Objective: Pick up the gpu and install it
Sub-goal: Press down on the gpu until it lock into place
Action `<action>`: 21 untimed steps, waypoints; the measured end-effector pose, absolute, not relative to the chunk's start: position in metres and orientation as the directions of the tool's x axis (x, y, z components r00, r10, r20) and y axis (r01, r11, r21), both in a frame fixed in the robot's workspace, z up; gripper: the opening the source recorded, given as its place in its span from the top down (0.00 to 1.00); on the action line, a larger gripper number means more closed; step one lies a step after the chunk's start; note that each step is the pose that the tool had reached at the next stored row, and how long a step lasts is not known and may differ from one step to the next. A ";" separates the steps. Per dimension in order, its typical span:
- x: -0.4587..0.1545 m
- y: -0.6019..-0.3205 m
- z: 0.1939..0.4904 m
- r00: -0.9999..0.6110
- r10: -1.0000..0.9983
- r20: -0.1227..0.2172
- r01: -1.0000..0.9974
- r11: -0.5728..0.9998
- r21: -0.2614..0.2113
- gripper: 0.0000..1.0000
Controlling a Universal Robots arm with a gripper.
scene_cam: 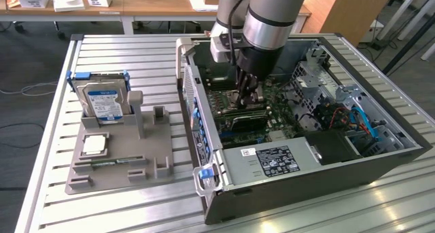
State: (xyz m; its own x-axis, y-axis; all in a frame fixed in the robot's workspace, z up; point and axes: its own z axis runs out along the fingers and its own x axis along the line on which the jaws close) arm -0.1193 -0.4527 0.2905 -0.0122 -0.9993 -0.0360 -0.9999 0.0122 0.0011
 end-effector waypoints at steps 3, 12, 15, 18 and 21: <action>-0.114 -0.453 0.291 -0.012 -0.999 -0.036 -1.000 0.012 0.001 0.89; -0.105 -0.453 0.291 -0.012 -0.999 -0.036 -1.000 0.012 0.002 0.89; -0.105 -0.453 0.294 -0.012 -0.999 -0.036 -1.000 0.012 0.002 0.89; -0.105 -0.453 0.299 -0.012 -0.999 -0.036 -1.000 0.012 0.002 0.89; -0.104 -0.453 0.305 -0.012 -0.999 -0.036 -1.000 0.012 0.003 0.89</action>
State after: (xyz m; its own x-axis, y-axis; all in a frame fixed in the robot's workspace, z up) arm -0.1043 -0.4527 0.3052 -0.0124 -0.9993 -0.0360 -0.9999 0.0123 0.0027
